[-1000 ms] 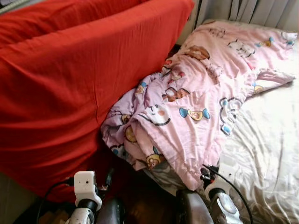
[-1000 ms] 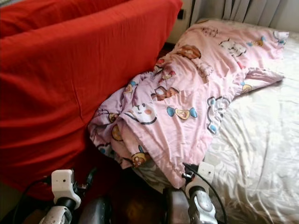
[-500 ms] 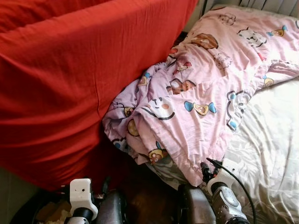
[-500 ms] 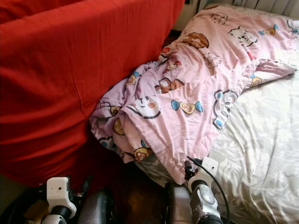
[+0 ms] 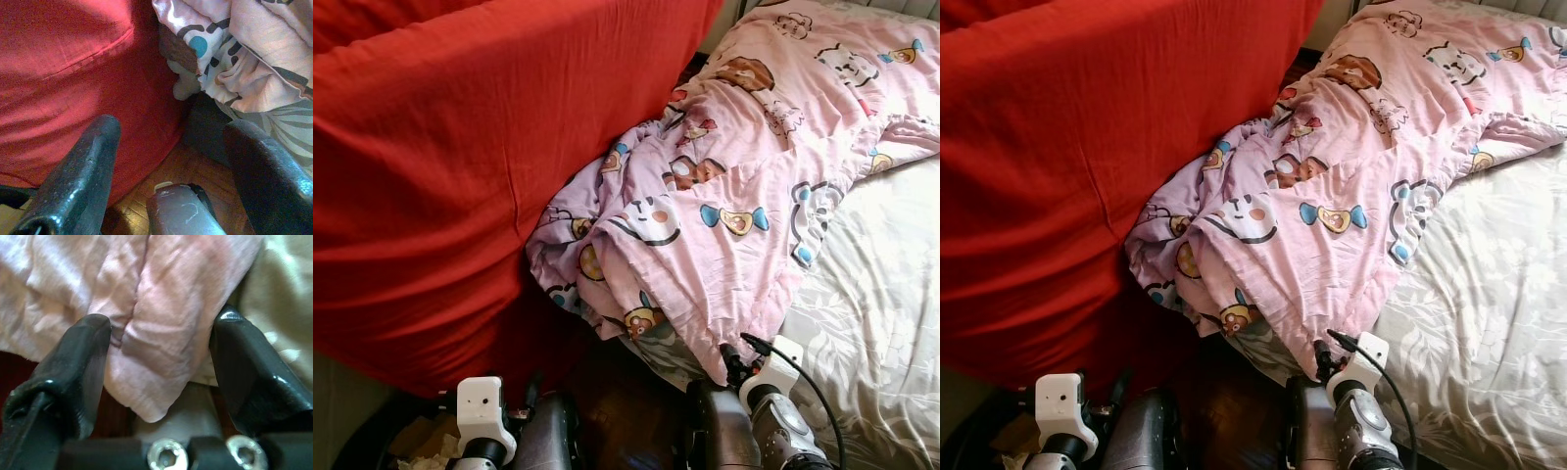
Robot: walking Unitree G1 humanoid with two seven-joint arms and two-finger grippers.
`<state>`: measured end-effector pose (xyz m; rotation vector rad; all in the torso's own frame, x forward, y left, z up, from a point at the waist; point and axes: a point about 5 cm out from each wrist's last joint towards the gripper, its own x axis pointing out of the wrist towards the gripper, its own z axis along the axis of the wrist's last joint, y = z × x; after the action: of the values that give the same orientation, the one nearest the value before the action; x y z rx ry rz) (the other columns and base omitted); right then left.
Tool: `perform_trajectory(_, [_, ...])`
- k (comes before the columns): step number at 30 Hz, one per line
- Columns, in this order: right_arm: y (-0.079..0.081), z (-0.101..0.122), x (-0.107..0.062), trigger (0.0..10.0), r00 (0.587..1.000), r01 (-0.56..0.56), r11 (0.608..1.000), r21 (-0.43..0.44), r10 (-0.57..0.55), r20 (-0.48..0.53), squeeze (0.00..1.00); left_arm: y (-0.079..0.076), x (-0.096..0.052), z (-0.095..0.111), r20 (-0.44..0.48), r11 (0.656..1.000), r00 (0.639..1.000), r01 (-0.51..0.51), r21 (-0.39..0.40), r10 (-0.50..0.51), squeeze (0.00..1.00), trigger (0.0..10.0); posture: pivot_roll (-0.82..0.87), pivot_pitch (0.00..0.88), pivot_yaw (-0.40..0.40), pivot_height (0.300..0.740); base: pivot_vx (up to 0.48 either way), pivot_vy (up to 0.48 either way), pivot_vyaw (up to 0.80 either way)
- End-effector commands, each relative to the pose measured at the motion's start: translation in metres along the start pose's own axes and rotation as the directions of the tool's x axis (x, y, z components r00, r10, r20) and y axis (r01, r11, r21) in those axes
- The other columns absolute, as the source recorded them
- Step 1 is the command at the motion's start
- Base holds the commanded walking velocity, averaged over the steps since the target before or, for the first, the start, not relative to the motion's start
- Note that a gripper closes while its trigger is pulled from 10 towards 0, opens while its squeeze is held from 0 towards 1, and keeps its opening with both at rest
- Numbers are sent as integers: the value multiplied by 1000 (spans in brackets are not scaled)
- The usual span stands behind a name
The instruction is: Clean up the room
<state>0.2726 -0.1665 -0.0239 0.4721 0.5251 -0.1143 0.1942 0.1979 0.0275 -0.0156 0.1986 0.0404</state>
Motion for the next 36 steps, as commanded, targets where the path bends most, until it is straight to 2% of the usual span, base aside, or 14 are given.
perform_trajectory(1, [2, -9, -1, 10000, 999, -9, 1000, 13, 10, -42, 0, 5, -5, -7, -39, 1000, 999, -5, 13, 5, 0, 10000, 44, 247, 35, 588, 0, 0, 0])
perform_trajectory(8, [5, -8, 0, 10000, 998, -36, 999, 16, 36, -51, 0, 5, -6, -8, -46, 1000, 999, -7, 13, 8, 0, 10000, 48, 252, 34, 588, 0, 0, 0])
perform_trajectory(9, [5, -6, 0, 1686, 998, -42, 999, 17, 42, -47, 0, 5, -6, -8, -47, 1000, 999, -8, 14, 9, 0, 10000, 50, 254, 34, 588, 0, 0, 0])
perform_trajectory(10, [6, -5, 1, 0, 998, -44, 999, 20, 45, -42, 0, 7, -6, -9, -48, 1000, 999, -17, 13, 18, 0, 10000, 48, 256, 33, 588, 0, 0, 0])
perform_trajectory(29, [3, -7, -1, 0, 997, -49, 999, 11, 49, -53, 0, 4, -9, -14, -66, 1000, 998, -18, 6, 18, 0, 10000, 48, 257, 26, 588, 0, 0, 0])
perform_trajectory(36, [2, -5, 0, 0, 998, -46, 999, 2, 46, -45, 0, 5, -2, -15, -64, 1000, 998, -21, 5, 21, 0, 10000, 42, 236, 23, 588, 0, 0, 0])
